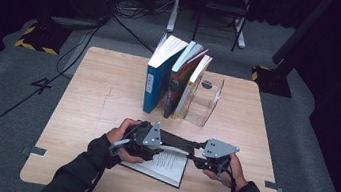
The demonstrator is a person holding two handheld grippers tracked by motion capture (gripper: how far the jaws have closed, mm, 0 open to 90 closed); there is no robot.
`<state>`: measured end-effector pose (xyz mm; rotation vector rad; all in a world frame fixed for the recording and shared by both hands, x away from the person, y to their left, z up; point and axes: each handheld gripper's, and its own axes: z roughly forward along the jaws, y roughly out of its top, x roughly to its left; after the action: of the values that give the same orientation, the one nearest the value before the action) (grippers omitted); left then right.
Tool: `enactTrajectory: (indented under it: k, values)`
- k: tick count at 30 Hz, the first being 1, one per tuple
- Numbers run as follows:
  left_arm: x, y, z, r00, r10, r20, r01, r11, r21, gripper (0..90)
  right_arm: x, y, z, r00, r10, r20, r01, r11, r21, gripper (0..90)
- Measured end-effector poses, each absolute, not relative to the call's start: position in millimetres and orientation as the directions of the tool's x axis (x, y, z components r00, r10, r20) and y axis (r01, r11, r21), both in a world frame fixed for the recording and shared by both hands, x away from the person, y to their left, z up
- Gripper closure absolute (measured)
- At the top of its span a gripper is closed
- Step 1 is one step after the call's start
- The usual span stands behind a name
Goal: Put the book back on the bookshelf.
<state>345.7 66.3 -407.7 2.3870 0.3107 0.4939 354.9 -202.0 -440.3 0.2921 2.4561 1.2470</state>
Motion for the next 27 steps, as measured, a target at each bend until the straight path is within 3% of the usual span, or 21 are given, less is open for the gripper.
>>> enactTrajectory:
  k: [10, 13, 18, 27]
  values:
    - [341.3, 68.2, -410.5, 0.884, 0.356, 0.303, 0.060, -0.729, 0.682, 58.2, 355.0, -201.3, -439.5, -0.906, 0.362, -0.220, 0.032, 0.576, 0.817, 62.6]
    - [341.4, 73.4, -412.3, 0.888, 0.355, 0.293, 0.048, -0.705, 0.708, 59.7, 355.6, -201.1, -439.3, -0.908, 0.366, -0.204, 0.042, 0.564, 0.824, 59.4]
    - [341.6, 78.8, -414.8, 0.886, 0.380, 0.265, 0.068, -0.672, 0.738, 59.5, 358.7, -204.5, -435.2, -0.901, 0.399, -0.169, 0.077, 0.531, 0.844, 42.5]
    - [342.9, 102.6, -418.5, 0.886, 0.428, 0.178, 0.101, -0.552, 0.828, 59.2, 368.3, -233.7, -433.7, -0.877, 0.468, -0.112, 0.156, 0.496, 0.854, 39.3]
